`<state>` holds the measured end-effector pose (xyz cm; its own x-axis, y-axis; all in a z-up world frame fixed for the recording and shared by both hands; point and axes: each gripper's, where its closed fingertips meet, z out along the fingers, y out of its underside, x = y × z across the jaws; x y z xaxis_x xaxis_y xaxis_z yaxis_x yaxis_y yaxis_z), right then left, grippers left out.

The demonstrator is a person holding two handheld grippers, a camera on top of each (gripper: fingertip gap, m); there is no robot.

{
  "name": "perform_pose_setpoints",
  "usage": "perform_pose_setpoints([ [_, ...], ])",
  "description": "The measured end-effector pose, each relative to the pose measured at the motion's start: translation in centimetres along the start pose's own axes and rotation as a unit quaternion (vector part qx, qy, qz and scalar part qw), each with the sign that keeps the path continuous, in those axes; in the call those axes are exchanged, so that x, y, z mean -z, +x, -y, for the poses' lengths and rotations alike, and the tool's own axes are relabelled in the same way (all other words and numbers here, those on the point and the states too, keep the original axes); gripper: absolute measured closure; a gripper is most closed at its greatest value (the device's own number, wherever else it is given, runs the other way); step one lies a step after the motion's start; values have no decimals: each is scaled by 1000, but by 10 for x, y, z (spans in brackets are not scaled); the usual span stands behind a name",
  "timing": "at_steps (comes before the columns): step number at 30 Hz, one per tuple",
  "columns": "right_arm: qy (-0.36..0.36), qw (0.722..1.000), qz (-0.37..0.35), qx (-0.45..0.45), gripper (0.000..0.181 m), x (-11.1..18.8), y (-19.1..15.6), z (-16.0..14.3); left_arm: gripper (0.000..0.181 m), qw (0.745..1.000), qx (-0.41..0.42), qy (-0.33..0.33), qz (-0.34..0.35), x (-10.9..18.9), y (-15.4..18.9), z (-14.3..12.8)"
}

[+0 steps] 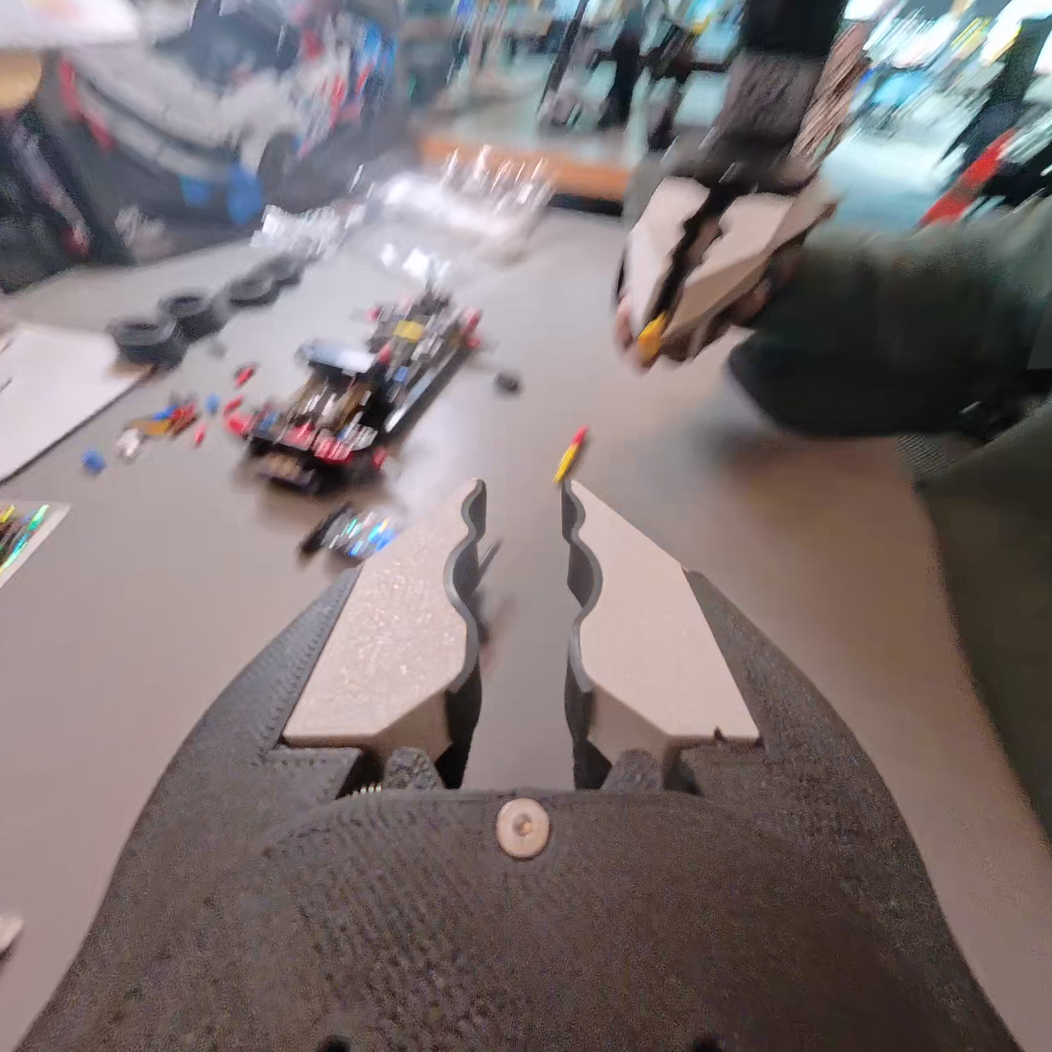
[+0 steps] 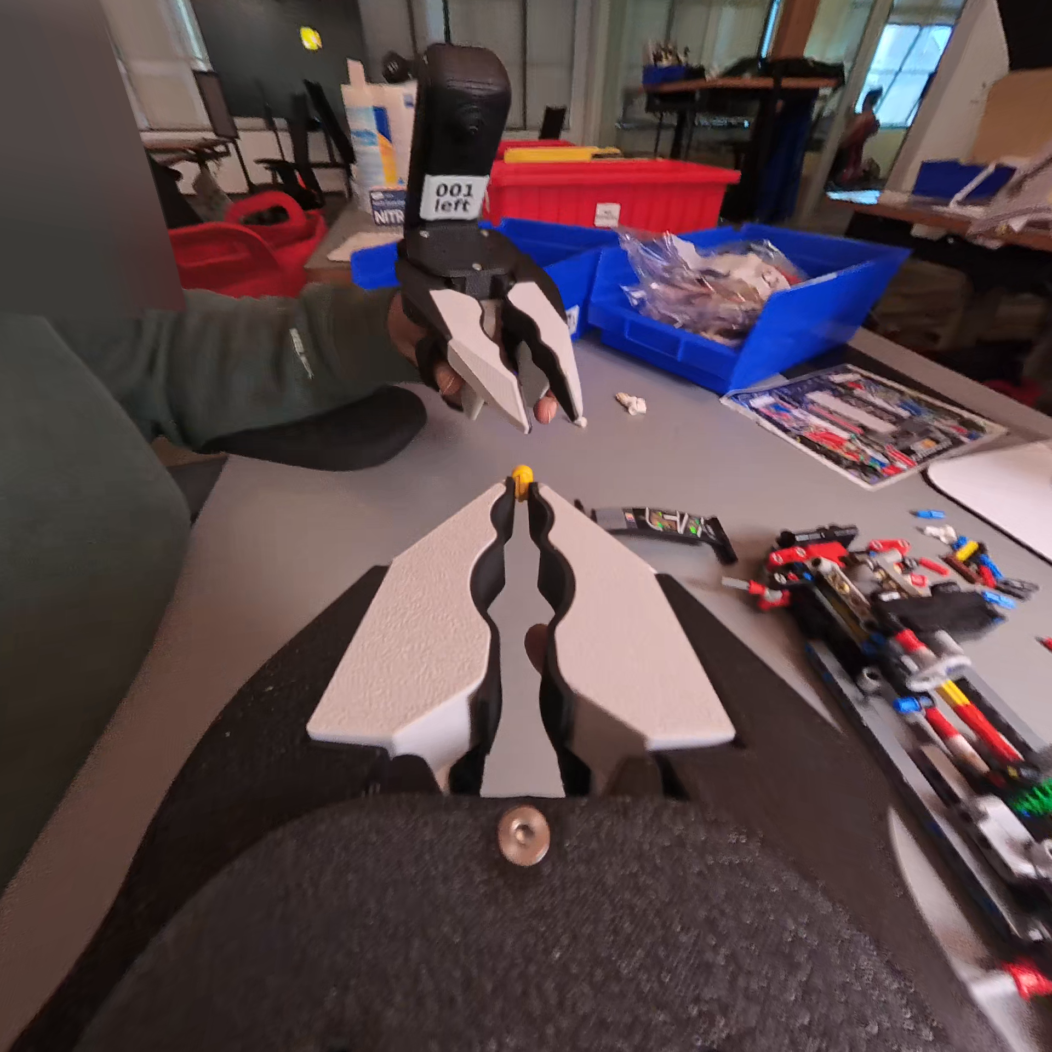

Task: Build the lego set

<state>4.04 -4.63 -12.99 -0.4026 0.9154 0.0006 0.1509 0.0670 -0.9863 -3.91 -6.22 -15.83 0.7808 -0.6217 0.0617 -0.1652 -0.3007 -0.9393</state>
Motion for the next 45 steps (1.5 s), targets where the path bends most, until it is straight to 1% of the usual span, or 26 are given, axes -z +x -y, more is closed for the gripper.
perform_pose_setpoints([
  [1,-9,1000,-4,-5,180,0,4,-6,156,999,8,-41,15,1,-11,-18],
  [3,-24,1000,-3,-16,180,-2,8,-16,150,995,46,-89,8,-3,-19,-43],
  [4,-28,999,0,-17,180,-3,8,-19,148,993,62,-99,3,-6,-21,-49],
  [6,-33,999,6,-19,180,-5,6,-22,147,991,61,-123,-2,-14,-24,-58],
  [11,-36,999,12,-19,180,-4,2,-24,148,984,30,-176,-25,-30,-23,-70],
  [16,-34,999,11,-23,180,-2,4,-24,162,972,-34,-229,-31,-41,-20,-77],
  [18,-37,999,7,-26,180,-2,6,-25,162,970,-44,-235,-36,-46,-17,-77],
  [21,-43,999,3,-31,180,-2,8,-29,163,971,-52,-229,-30,-53,-15,-74],
  [23,-50,998,-4,-35,180,-2,11,-33,164,974,-43,-218,-41,-57,-10,-71],
  [24,-53,998,-10,-37,180,-2,14,-35,165,978,-18,-201,-60,-58,-4,-66],
  [26,-55,998,-17,-36,180,-1,17,-37,165,982,67,-148,-99,-60,6,-52],
  [27,-56,998,-18,-35,180,0,18,-38,166,979,110,-122,-117,-60,9,-45],
  [30,-61,997,-9,-40,180,0,16,-40,166,961,222,-47,-158,-55,13,-23],
  [32,-70,996,-13,-47,180,-1,17,-43,167,948,263,-20,-180,-52,16,-14],
  [35,-71,994,-9,-80,180,-5,17,-45,167,932,296,-12,-209,-53,27,-8],
  [38,-68,990,9,-121,180,-7,15,-46,168,925,309,-29,-220,-60,38,-11],
  [41,-78,985,31,-148,181,-8,10,-51,168,925,308,-43,-219,-65,43,-15],
  [45,-94,981,46,-161,181,-8,7,-56,169,922,316,-48,-218,-65,43,-18],
])
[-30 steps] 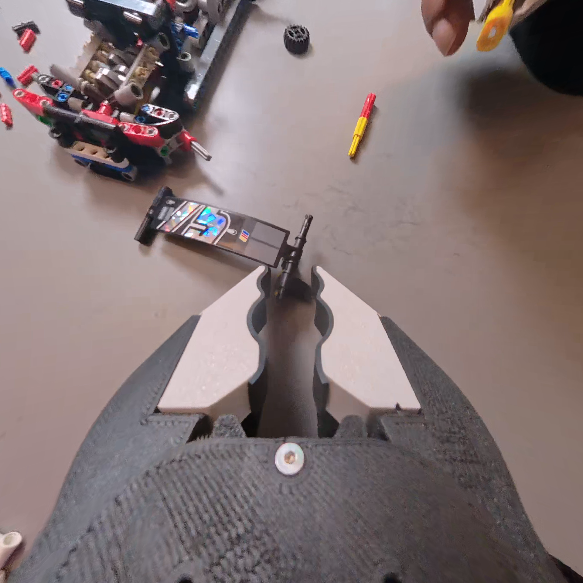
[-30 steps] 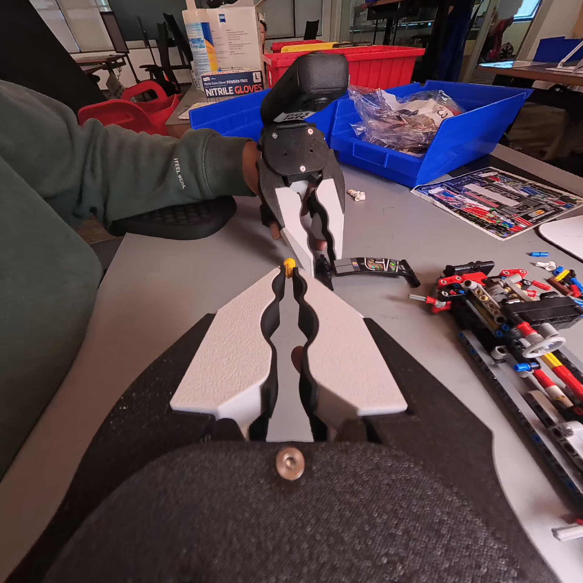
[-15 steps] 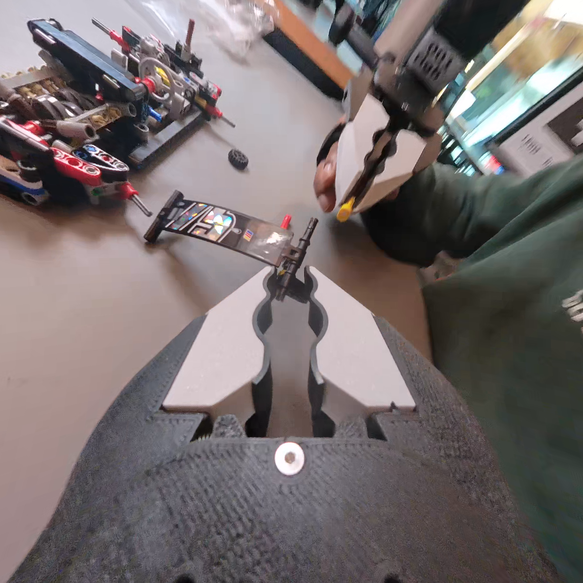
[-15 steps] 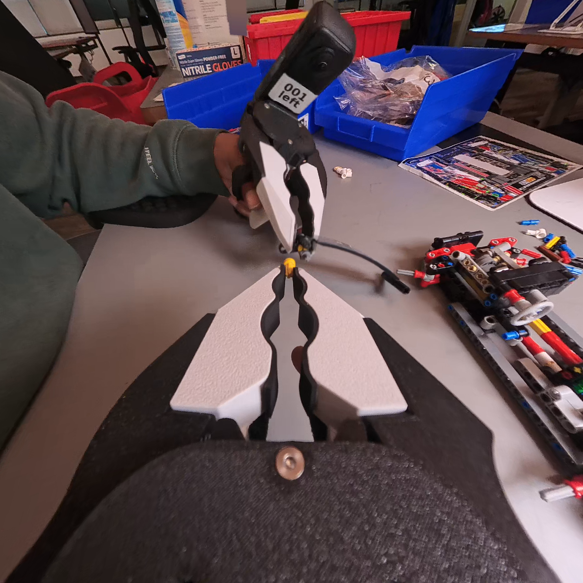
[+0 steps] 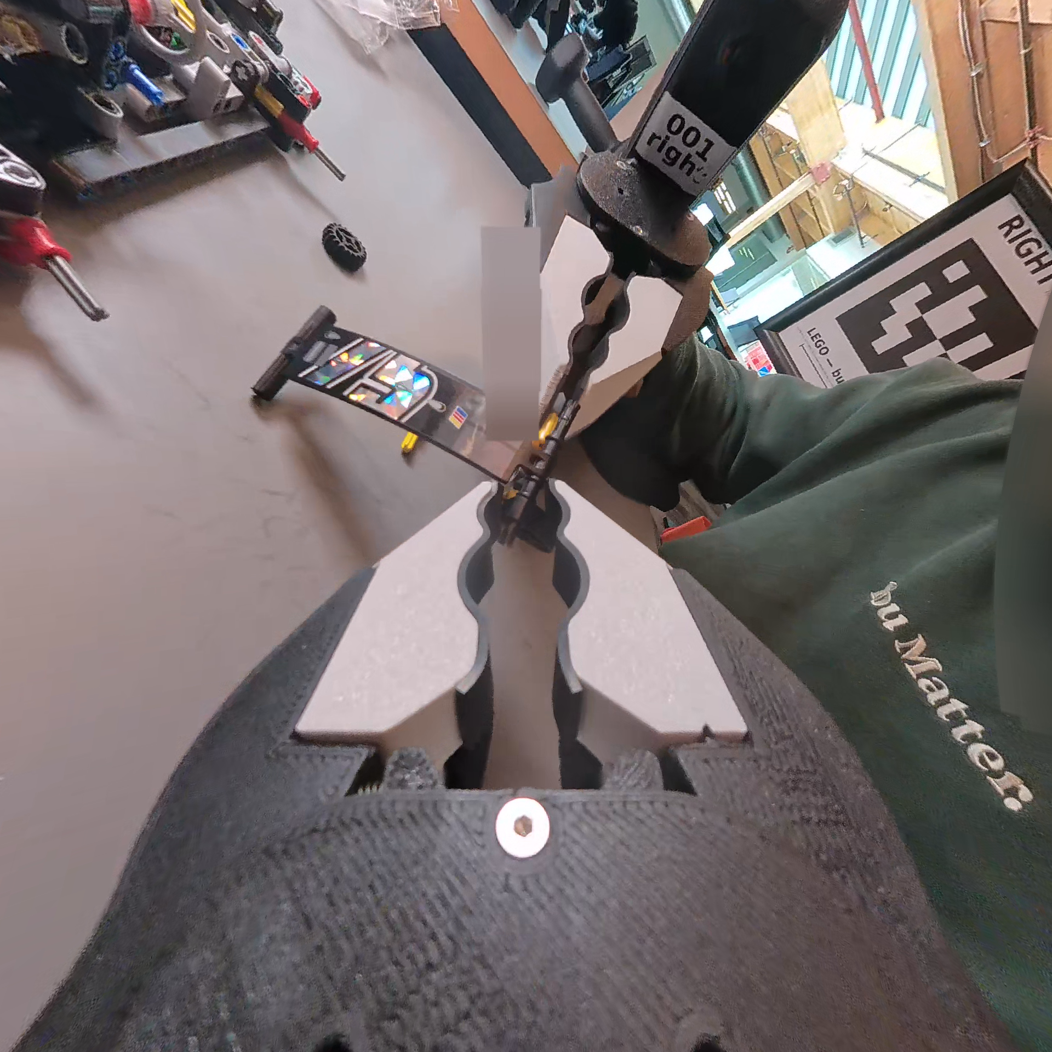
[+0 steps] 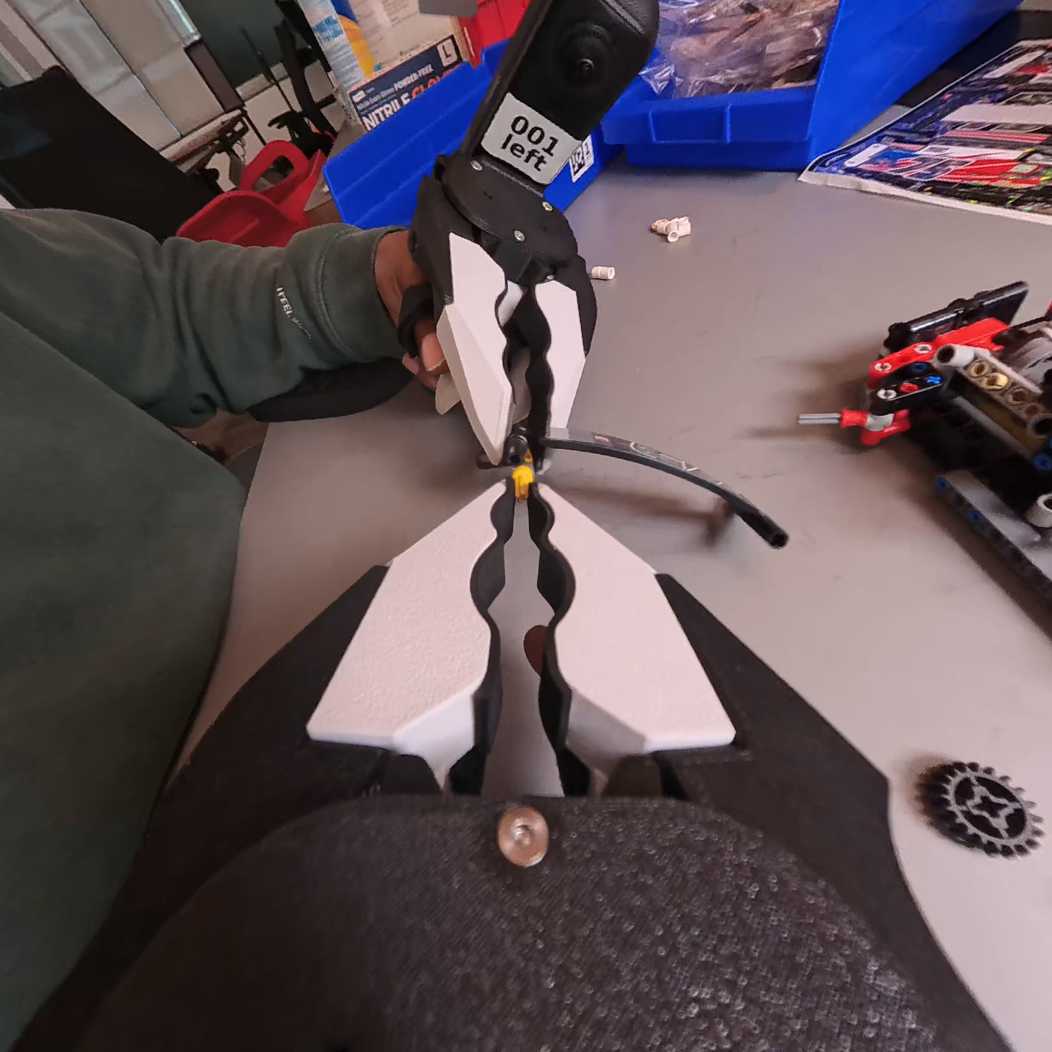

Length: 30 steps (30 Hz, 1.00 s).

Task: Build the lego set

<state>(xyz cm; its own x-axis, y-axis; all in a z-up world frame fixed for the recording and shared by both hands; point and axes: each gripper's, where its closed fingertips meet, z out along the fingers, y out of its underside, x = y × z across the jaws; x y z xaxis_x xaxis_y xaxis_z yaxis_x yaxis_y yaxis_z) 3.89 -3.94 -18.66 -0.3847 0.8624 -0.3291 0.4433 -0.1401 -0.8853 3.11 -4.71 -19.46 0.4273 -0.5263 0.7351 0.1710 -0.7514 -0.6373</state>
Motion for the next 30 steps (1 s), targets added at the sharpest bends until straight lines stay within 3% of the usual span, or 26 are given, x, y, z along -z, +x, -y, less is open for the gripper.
perform_pose_setpoints([
  [15,-35,999,4,8,180,-10,-2,-16,172,1000,23,-9,-6,-2,-3,-8],
  [23,112,991,32,-64,181,-2,-3,26,174,992,39,95,-68,13,18,25],
  [30,137,988,50,-58,180,0,-10,36,170,991,-39,111,-64,18,32,28],
])
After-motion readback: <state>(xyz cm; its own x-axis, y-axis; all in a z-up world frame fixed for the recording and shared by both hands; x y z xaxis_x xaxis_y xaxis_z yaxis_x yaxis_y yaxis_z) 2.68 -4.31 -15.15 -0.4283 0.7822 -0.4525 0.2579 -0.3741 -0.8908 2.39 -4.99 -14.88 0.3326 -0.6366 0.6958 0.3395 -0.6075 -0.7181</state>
